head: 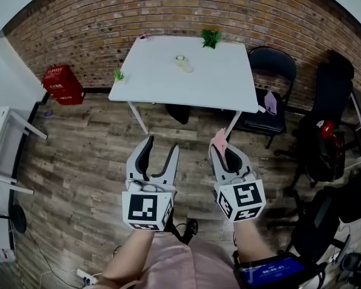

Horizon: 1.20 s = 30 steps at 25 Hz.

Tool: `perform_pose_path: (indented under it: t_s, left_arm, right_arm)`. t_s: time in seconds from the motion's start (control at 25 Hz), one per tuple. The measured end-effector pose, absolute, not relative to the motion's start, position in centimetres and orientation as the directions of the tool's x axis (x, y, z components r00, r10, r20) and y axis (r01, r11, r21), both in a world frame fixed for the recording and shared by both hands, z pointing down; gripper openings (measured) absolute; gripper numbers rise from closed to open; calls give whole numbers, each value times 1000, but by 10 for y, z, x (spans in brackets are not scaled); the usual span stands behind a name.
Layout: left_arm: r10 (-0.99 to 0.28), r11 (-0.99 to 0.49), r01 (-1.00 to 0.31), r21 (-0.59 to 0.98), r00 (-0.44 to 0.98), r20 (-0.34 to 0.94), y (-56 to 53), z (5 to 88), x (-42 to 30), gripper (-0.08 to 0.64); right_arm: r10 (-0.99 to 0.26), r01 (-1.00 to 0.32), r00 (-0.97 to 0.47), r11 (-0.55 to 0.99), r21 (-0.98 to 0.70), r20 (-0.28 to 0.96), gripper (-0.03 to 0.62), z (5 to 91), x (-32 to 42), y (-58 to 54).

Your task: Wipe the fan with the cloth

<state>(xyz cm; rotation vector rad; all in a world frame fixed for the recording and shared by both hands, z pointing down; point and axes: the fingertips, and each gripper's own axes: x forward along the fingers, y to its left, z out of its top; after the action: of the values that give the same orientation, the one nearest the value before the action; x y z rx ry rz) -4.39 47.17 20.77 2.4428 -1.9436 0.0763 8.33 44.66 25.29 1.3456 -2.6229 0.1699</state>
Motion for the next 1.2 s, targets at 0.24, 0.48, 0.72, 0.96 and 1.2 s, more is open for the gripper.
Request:
perform_pose_path:
  t_s: [0.24,0.48,0.72,0.96,1.2]
  left_arm:
    - [-972,-220,-976,11,220,82,412,234,-73,227]
    - [-967,-235,-972,11,235,97,328,244,-109,227]
    - [-955,-283,-959,3,282,88,247,235,-133,227]
    - [-946,-320,-947,-10,319,57,194,223,-153,227]
    - [-932,-357,-934,0,356,64,160,225,-149,227]
  right_arm:
    - [-780,-811,-569,585,-21,261,58,279,56,388]
    - [-784,-821,-552,571,-19,283,58,292,19,303]
    - [-803,-838,-526,545,-11,281,58,289,-11,222]
    - [-836,-861,-492,509,9,244,58,272,-30,168]
    - [-856,-878,-458,478,32,241,60,265,-22,136]
